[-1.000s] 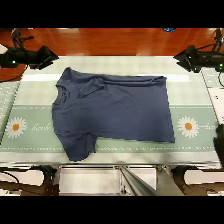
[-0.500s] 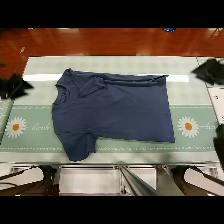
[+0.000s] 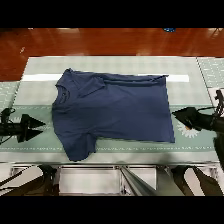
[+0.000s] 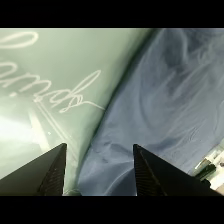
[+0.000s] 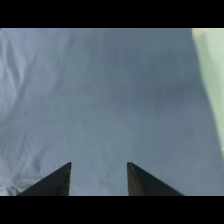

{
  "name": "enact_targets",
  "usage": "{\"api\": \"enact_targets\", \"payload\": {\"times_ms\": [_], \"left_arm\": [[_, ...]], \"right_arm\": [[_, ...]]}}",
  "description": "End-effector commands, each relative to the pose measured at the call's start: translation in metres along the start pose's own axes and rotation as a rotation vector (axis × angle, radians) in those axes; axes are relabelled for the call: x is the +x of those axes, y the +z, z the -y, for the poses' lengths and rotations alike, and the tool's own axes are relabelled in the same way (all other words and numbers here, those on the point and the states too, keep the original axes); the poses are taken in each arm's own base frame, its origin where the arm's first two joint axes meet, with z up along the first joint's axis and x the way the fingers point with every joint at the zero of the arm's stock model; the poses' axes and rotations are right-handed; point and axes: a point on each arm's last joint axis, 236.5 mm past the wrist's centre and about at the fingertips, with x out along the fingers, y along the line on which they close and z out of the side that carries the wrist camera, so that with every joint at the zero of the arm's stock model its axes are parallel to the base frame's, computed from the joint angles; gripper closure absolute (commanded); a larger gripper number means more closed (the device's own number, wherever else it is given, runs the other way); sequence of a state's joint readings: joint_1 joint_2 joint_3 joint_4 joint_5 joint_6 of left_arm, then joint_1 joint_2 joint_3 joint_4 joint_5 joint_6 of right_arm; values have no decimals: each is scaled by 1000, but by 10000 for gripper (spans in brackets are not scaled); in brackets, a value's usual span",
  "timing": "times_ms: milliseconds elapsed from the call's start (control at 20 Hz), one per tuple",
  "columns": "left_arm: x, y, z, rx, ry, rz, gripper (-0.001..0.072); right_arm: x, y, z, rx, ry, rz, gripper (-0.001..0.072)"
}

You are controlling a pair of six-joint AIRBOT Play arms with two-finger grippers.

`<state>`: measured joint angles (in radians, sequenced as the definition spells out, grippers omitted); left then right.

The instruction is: Fold the shirts.

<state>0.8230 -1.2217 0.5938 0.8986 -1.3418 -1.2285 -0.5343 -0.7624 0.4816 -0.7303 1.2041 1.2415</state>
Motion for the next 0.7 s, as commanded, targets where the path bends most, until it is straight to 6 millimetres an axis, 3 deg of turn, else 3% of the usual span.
{"api": "enact_targets", "payload": {"times_ms": [0, 400, 450, 500, 600, 650], "left_arm": [[25, -21, 2, 25, -38, -65, 199], [82, -40, 9, 197, 81, -193, 211], [86, -42, 12, 222, 91, -200, 467], [87, -42, 15, 235, 94, -202, 680], [85, -37, 21, 234, 86, -191, 690], [84, -36, 23, 240, 86, -185, 689]], "right_arm": [[8, -17, 1, 31, 37, 11, 306], [3, 1, -7, 57, 69, 74, 306], [-5, 11, 0, 68, 40, 106, 306], [-16, 22, 14, 85, -7, 143, 306], [-39, 24, 68, 187, -169, 176, 306], [-45, 7, 96, 253, -250, 134, 306]]}}
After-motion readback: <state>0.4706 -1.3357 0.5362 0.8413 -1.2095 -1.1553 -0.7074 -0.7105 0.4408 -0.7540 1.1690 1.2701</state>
